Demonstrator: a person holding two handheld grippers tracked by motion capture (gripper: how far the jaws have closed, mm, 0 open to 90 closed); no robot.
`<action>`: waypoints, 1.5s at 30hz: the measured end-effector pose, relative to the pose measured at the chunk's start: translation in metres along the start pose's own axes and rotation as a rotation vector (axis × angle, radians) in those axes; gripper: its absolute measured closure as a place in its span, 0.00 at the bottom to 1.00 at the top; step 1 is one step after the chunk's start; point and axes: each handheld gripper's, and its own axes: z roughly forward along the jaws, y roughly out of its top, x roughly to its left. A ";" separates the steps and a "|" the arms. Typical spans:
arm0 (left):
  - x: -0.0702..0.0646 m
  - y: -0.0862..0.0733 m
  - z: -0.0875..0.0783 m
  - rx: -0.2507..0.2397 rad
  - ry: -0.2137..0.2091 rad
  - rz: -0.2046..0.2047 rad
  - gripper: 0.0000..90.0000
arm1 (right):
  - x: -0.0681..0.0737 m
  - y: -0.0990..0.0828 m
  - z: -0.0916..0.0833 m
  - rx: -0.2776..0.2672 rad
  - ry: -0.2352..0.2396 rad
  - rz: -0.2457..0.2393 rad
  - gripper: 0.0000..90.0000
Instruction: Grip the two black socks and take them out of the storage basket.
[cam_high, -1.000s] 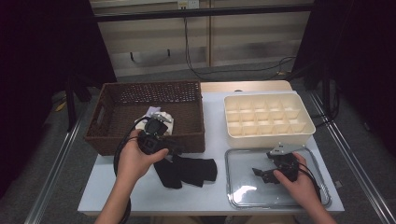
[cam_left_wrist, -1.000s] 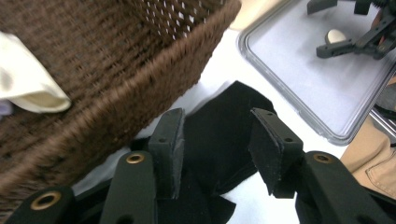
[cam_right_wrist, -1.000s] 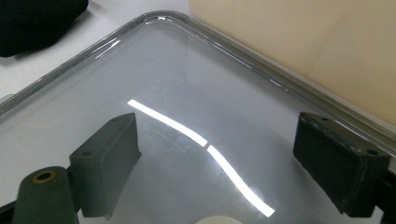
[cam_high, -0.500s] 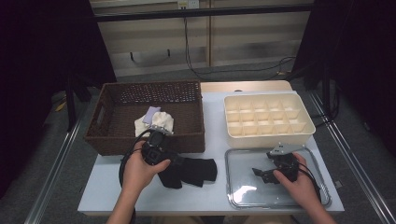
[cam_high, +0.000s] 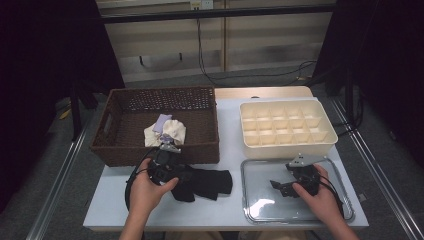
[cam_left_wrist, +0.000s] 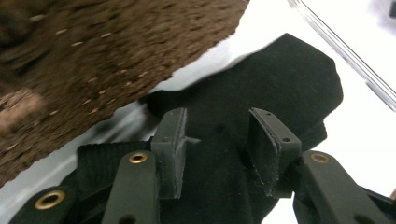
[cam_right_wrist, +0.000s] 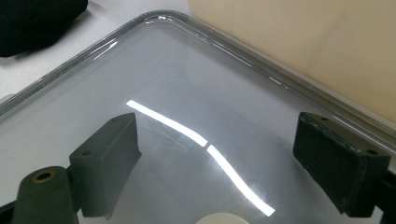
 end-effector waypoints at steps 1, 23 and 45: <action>0.002 -0.002 0.001 -0.013 0.025 -0.007 0.63 | 0.000 0.000 0.000 0.000 -0.003 -0.003 0.15; 0.001 -0.015 0.024 0.002 0.033 -0.025 0.57 | 0.000 -0.001 -0.001 0.001 -0.002 -0.004 0.15; -0.014 -0.006 0.035 0.015 0.017 0.103 0.93 | 0.000 0.000 0.000 0.003 0.002 0.001 0.15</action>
